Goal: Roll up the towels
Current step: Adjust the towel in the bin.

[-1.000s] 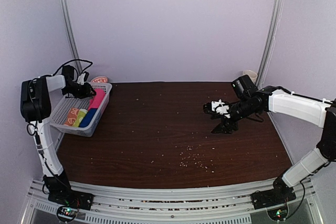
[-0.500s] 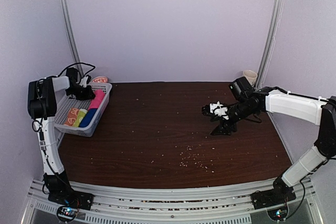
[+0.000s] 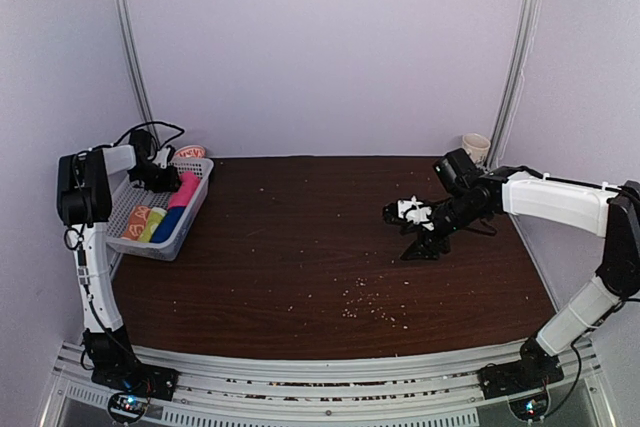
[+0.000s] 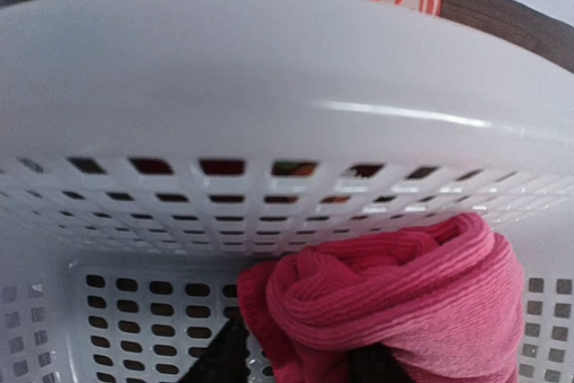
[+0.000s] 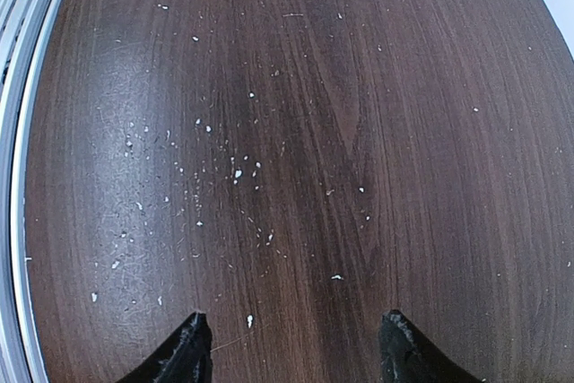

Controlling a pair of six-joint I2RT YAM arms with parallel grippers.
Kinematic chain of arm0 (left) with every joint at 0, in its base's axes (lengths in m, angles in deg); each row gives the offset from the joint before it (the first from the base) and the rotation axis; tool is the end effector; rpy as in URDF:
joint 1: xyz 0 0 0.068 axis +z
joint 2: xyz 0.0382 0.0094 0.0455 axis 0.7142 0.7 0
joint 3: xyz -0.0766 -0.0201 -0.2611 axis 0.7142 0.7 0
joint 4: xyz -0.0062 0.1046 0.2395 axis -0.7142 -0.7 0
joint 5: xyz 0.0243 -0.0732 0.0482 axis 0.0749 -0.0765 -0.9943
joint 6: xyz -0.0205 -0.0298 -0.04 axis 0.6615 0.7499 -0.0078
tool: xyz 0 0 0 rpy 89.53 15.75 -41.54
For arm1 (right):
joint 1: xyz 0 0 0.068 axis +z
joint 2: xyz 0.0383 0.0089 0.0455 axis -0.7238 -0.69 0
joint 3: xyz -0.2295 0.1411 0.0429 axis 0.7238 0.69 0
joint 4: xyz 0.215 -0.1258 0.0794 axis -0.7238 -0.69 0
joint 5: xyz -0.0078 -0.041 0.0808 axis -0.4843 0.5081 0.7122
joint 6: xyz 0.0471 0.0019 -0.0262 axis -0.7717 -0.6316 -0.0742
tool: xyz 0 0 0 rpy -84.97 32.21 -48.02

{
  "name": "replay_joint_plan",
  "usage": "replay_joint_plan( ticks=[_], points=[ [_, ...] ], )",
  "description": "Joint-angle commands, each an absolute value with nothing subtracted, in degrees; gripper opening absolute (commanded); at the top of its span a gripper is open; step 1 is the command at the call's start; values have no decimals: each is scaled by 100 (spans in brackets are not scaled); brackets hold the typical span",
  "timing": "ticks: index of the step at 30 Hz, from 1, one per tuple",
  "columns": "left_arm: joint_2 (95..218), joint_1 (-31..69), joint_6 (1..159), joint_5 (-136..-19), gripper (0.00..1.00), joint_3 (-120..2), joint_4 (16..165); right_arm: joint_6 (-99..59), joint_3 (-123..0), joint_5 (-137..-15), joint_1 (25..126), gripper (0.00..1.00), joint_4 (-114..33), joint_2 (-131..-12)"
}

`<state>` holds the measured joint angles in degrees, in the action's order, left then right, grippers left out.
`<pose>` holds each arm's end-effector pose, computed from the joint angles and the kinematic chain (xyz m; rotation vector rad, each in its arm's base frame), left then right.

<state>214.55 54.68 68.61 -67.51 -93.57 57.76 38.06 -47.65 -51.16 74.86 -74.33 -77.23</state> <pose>0.5005 0.0689 0.1602 -0.0915 2.5266 -0.3496 0.2586 0.1623 0.2385 -1.7254 1.7546 0.5737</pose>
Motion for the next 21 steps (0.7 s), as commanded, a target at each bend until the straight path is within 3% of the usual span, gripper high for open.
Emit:
replay_joint_plan(
  ticks=[1,8,9,10,11,21],
  points=[
    [21128,5354,6953,-6964,51,-9322,5939,3887,-4926,-5219,7544,64,-7508,-7753],
    [20481,5342,7148,-7344,96,-9205,6056,3795,-4862,-5327,7546,73,-7379,-7644],
    [20383,5340,7177,-7384,98,-9175,6067,3760,-4836,-5367,7546,80,-7330,-7612],
    [20248,5333,7231,-7435,98,-9145,6076,3719,-4828,-5409,7542,98,-7275,-7583],
    [20139,5319,7259,-7505,98,-9125,6077,3686,-4821,-5469,7534,100,-7239,-7555],
    [18621,4516,7595,-8537,98,-8338,6011,2238,-5013,-6180,6833,100,-6717,-7092]
  ],
)
